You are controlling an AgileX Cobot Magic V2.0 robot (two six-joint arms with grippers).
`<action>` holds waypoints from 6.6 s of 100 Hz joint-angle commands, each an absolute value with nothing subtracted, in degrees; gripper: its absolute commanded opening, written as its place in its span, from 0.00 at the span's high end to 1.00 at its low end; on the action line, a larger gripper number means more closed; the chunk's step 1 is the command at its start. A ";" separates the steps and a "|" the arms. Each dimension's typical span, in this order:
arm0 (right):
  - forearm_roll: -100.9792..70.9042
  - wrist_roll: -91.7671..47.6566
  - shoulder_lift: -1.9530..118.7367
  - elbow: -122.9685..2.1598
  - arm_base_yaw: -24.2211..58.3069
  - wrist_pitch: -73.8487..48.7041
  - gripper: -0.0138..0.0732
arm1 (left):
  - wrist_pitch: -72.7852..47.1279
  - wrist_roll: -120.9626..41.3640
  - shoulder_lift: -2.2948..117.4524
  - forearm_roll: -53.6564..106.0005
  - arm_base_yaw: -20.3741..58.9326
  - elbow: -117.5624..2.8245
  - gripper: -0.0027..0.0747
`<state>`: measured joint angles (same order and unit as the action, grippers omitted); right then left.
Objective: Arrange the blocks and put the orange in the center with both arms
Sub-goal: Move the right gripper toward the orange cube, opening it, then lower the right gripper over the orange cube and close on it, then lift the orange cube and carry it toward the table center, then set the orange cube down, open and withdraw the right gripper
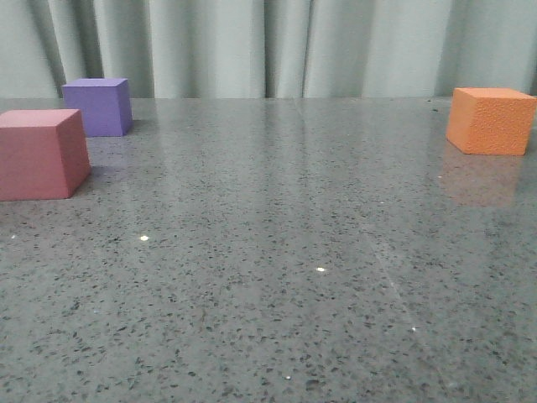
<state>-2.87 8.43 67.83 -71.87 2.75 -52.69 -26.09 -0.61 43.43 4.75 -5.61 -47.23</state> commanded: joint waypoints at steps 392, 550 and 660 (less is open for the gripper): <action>-12.85 20.45 123.47 -131.17 27.48 -75.99 0.17 | -21.89 0.00 43.39 5.29 -5.54 -49.20 0.07; -12.23 -1.44 70.53 -73.66 27.48 -44.80 0.17 | -20.60 0.00 43.39 9.68 -5.54 -49.20 0.07; -15.01 -1.49 50.14 -55.71 27.48 -41.97 0.17 | -52.00 -38.78 83.53 23.31 10.58 -92.59 0.07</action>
<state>-13.89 -0.94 50.81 -54.36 27.70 -44.88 -49.95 -32.96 80.60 19.38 8.89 -85.92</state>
